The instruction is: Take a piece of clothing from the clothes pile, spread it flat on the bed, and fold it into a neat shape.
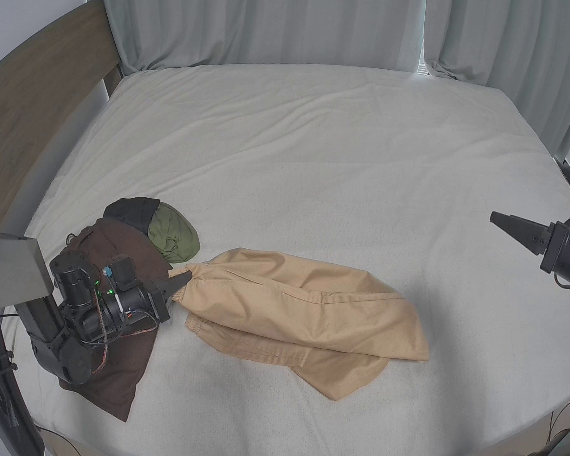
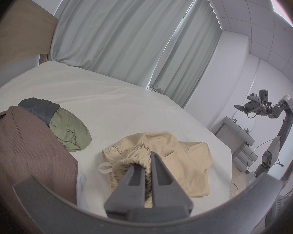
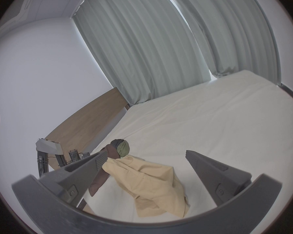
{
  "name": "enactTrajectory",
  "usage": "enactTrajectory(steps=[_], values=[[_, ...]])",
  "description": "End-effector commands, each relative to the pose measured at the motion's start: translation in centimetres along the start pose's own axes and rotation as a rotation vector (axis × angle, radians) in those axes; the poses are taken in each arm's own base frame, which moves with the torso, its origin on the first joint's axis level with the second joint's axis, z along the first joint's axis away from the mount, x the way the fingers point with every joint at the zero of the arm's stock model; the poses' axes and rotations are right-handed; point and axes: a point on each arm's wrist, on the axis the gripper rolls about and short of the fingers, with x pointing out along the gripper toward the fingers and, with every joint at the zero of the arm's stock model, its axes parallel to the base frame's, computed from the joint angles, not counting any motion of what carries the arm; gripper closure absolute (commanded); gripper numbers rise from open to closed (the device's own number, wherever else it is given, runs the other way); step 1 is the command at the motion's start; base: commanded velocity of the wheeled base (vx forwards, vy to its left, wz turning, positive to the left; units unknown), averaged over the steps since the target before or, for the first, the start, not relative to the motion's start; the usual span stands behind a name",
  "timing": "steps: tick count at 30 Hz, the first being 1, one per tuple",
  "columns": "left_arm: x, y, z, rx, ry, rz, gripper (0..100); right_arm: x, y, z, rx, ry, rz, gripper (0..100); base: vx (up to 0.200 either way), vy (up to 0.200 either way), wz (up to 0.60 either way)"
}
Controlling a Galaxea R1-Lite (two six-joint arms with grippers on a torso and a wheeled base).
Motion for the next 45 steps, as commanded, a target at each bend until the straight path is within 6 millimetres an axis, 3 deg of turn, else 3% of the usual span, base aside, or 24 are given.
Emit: enactTrajectory(steps=[1,21,37,45], values=[[0.1,0.0,-0.1,-0.001,0.002,-0.001,100,1.9,-1.4,-1.4,0.06,0.09,-0.012,0,0.0,0.0,0.0],[0.2,0.8,0.4,0.009,-0.024,0.013,100,4.8,-3.6,-4.5,0.213,0.253,-0.041,0,0.0,0.0,0.0],[0.1,1.9,0.6,0.009,-0.038,0.045,100,5.5,-4.9,-6.1,0.292,0.338,-0.023,0,0.0,0.0,0.0],[-0.2,2.3,0.8,0.009,-0.044,0.059,100,6.9,-6.2,-8.8,0.324,0.401,-0.039,0,0.0,0.0,0.0]])
